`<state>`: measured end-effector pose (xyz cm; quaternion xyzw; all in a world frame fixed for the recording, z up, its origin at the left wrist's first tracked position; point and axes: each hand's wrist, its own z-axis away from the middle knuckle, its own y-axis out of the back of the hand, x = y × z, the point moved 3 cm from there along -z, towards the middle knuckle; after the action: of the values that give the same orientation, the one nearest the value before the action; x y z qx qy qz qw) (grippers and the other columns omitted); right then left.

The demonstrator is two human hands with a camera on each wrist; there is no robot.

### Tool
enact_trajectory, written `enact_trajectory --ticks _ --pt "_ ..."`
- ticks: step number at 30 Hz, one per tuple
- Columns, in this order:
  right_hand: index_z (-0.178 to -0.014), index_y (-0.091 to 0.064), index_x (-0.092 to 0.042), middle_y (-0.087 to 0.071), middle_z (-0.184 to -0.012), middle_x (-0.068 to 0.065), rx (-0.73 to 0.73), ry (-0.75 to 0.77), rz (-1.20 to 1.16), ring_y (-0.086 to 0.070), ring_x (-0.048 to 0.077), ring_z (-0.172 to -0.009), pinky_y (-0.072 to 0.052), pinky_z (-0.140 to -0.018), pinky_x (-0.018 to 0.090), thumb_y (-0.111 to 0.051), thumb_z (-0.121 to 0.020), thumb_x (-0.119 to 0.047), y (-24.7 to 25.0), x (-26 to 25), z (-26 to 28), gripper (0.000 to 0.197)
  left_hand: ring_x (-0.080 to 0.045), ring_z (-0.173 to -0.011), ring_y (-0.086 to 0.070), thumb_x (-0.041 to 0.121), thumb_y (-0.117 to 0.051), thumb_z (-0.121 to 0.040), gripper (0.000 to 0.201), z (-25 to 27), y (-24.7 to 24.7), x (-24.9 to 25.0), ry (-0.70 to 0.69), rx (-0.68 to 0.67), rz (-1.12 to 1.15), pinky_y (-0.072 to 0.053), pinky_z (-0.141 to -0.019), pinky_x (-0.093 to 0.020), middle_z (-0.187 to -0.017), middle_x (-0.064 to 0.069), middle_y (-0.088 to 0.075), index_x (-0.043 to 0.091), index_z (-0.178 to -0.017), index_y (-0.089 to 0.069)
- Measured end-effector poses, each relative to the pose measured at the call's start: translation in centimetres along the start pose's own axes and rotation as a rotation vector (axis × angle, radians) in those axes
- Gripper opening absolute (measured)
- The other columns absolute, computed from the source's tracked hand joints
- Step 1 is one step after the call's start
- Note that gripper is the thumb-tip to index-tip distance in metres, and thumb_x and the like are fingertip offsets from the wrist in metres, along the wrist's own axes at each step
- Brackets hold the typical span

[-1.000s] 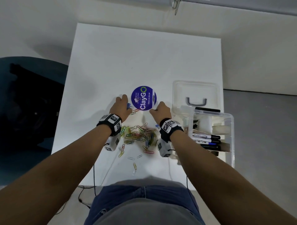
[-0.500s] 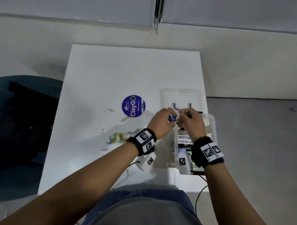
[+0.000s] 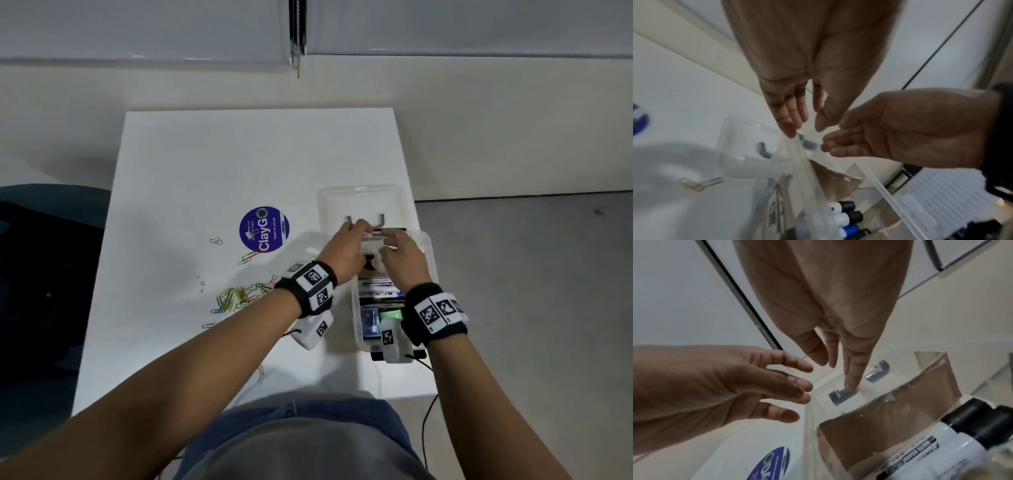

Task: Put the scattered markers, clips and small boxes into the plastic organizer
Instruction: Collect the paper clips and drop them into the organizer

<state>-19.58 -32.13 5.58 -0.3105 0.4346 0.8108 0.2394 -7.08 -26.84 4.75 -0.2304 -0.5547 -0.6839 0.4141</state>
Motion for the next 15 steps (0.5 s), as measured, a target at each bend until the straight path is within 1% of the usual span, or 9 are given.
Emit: enact_trajectory --ticks 1,2,3,5,7,9,11,13,15 --pt "-0.13 -0.054 -0.014 -0.06 -0.126 0.005 0.015 0.038 0.03 -0.057 0.021 -0.115 -0.043 -0.093 0.027 -0.045 -0.091 -0.005 -0.2 -0.7 0.5 0.041 -0.023 -0.104 -0.056 0.0 -0.056 -0.085 0.046 0.3 0.7 -0.8 0.017 0.035 0.018 -0.049 -0.09 -0.033 -0.12 -0.011 -0.049 0.015 -0.127 -0.045" --pt "-0.129 -0.054 -0.013 -0.06 -0.126 0.005 0.029 0.086 0.041 -0.058 0.02 -0.113 -0.044 -0.09 0.025 -0.046 -0.092 -0.004 -0.6 -1.5 1.0 0.039 -0.021 -0.102 -0.057 0.0 -0.054 -0.087 0.04 0.5 1.5 -2.0 0.041 0.074 0.02 -0.049 -0.089 -0.031 -0.117 -0.009 -0.051 0.015 -0.123 -0.048" --pt "-0.127 -0.055 -0.012 -0.061 -0.124 0.006 0.036 0.136 0.043 -0.059 0.019 -0.11 -0.045 -0.088 0.025 -0.047 -0.092 -0.004 -1.2 -2.4 1.5 0.037 -0.02 -0.101 -0.058 0.0 -0.052 -0.088 0.036 0.6 2.3 -3.3 0.074 0.108 0.013 -0.049 -0.089 -0.031 -0.116 -0.007 -0.052 0.015 -0.12 -0.051" --pt "-0.121 -0.057 -0.011 -0.063 -0.119 0.007 0.023 0.224 0.042 -0.061 0.019 -0.102 -0.05 -0.087 0.029 -0.05 -0.091 -0.004 -3.2 -3.8 2.0 0.031 -0.019 -0.101 -0.058 0.0 -0.05 -0.089 0.032 0.9 3.9 -6.4 0.15 0.151 -0.021 -0.05 -0.089 -0.031 -0.116 -0.006 -0.054 0.017 -0.116 -0.054" --pt "-0.117 -0.058 -0.012 -0.063 -0.114 0.008 -0.037 0.26 0.074 -0.061 0.02 -0.096 -0.05 -0.085 0.029 -0.052 -0.092 -0.006 -6.0 -4.8 2.2 0.027 -0.02 -0.103 -0.058 0.0 -0.049 -0.089 0.033 1.0 5.4 -9.8 0.232 0.169 -0.076 -0.049 -0.089 -0.032 -0.121 -0.007 -0.053 0.018 -0.116 -0.055" --pt "-0.116 -0.057 -0.012 -0.06 -0.113 0.01 -0.122 0.247 0.143 -0.06 0.022 -0.097 -0.048 -0.084 0.029 -0.052 -0.092 -0.009 -9.2 -5.4 2.3 0.024 -0.026 -0.113 -0.057 -0.001 -0.046 -0.09 0.041 0.8 6.9 -13.0 0.322 0.157 -0.163 -0.047 -0.095 -0.036 -0.134 -0.01 -0.049 0.019 -0.125 -0.054" --pt "-0.118 -0.055 -0.009 -0.056 -0.117 0.013 -0.203 0.204 0.24 -0.058 0.027 -0.103 -0.046 -0.086 0.033 -0.05 -0.092 -0.01 -12.4 -5.2 2.1 0.026 -0.03 -0.129 -0.047 -0.002 -0.045 -0.091 0.052 0.8 8.1 -15.8 0.4 0.126 -0.244 -0.041 -0.107 -0.041 -0.15 -0.011 -0.037 0.019 -0.138 -0.047" --pt "-0.121 -0.051 -0.008 -0.052 -0.12 0.015 -0.271 0.153 0.365 -0.058 0.032 -0.105 -0.048 -0.088 0.038 -0.048 -0.093 -0.01 -15.2 -4.6 1.8 0.029 -0.03 -0.138 -0.037 0.002 -0.049 -0.092 0.06 0.9 9.0 -18.1 0.419 0.074 -0.342 -0.035 -0.113 -0.042 -0.157 -0.009 -0.026 0.02 -0.147 -0.036" --pt "-0.124 -0.047 -0.009 -0.048 -0.123 0.016 -0.322 0.1 0.477 -0.059 0.037 -0.105 -0.049 -0.088 0.042 -0.045 -0.093 -0.008 -17.1 -3.5 1.4 0.031 -0.03 -0.141 -0.034 0.008 -0.055 -0.092 0.066 1.0 9.3 -19.8 0.392 -0.004 -0.466 -0.034 -0.113 -0.041 -0.16 -0.008 -0.021 0.022 -0.151 -0.028"
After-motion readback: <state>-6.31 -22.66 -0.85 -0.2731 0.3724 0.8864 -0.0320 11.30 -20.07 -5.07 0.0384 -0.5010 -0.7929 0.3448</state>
